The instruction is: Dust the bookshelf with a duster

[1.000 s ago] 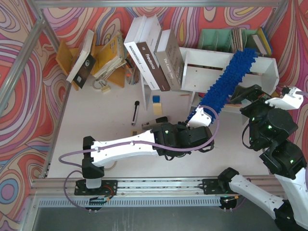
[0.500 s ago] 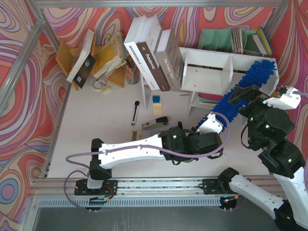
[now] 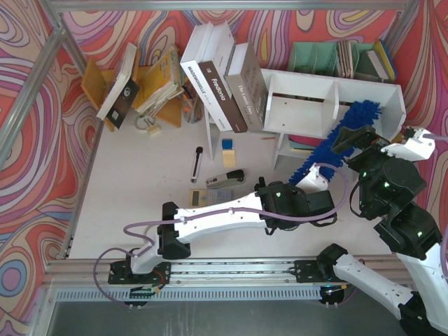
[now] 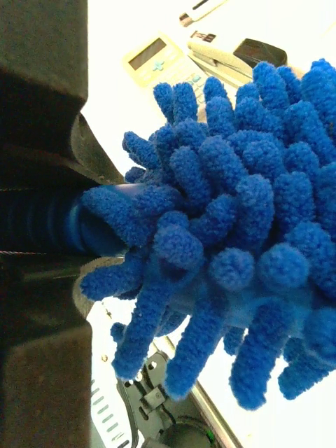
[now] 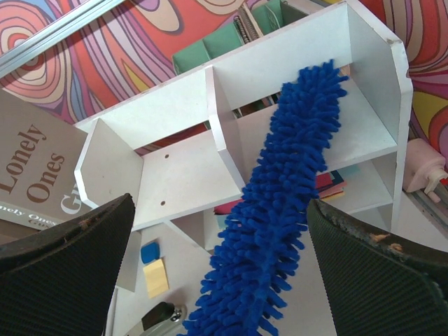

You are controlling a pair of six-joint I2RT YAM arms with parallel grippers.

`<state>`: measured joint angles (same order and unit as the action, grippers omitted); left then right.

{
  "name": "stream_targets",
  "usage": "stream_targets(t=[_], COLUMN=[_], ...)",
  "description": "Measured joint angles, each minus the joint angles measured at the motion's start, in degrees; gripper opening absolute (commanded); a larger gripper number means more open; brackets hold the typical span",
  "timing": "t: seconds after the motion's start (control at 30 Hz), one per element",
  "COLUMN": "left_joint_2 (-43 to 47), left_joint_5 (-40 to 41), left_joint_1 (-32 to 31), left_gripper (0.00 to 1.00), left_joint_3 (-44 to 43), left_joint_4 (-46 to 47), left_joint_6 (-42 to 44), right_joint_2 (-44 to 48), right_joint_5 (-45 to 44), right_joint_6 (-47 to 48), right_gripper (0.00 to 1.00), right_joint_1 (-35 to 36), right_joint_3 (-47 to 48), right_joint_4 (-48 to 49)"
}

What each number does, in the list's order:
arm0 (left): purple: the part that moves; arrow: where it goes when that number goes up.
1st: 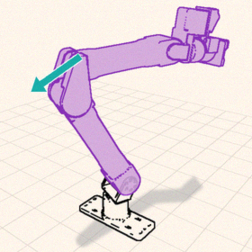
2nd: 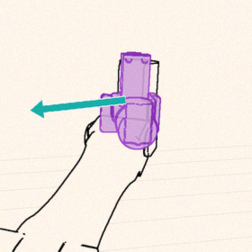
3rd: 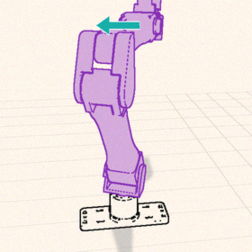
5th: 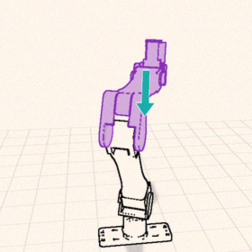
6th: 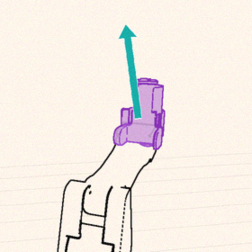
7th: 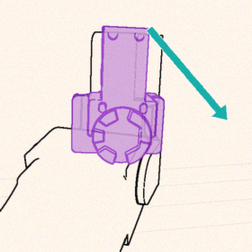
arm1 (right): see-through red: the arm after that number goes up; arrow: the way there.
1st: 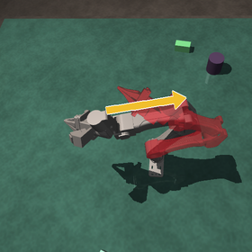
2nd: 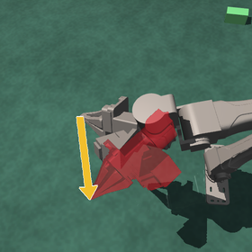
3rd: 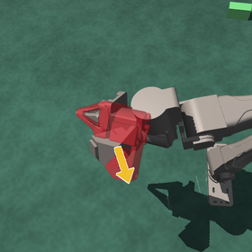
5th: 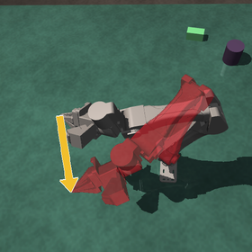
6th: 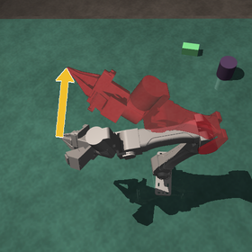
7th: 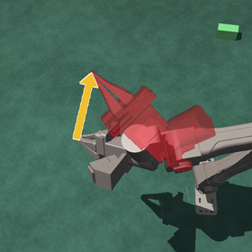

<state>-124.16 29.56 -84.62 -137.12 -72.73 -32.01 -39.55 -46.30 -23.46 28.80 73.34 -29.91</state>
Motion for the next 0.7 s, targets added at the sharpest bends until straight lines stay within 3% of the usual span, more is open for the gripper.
stream_targets(t=[0.23,0.53,0.7], left_joint_2=[-0.8,1.1,0.7], left_joint_5=[2.1,3.1,1.6], left_joint_1=[0.0,-1.8,-1.5], left_gripper=[0.0,0.0,0.0], left_joint_3=[-3.0,0.4,-2.0], left_joint_4=[-8.4,-10.0,-9.4], left_joint_6=[-5.3,-7.7,-5.9], right_joint_2=[0.1,0.1,0.2], right_joint_5=[-0.2,-0.2,-0.2], right_joint_6=[-0.4,-0.7,-1.0], right_gripper=[0.99,0.99,0.99], right_joint_1=[0.0,0.0,0.0], right_joint_3=[-0.5,-0.7,-0.7], right_joint_4=[0.0,0.0,0.0])
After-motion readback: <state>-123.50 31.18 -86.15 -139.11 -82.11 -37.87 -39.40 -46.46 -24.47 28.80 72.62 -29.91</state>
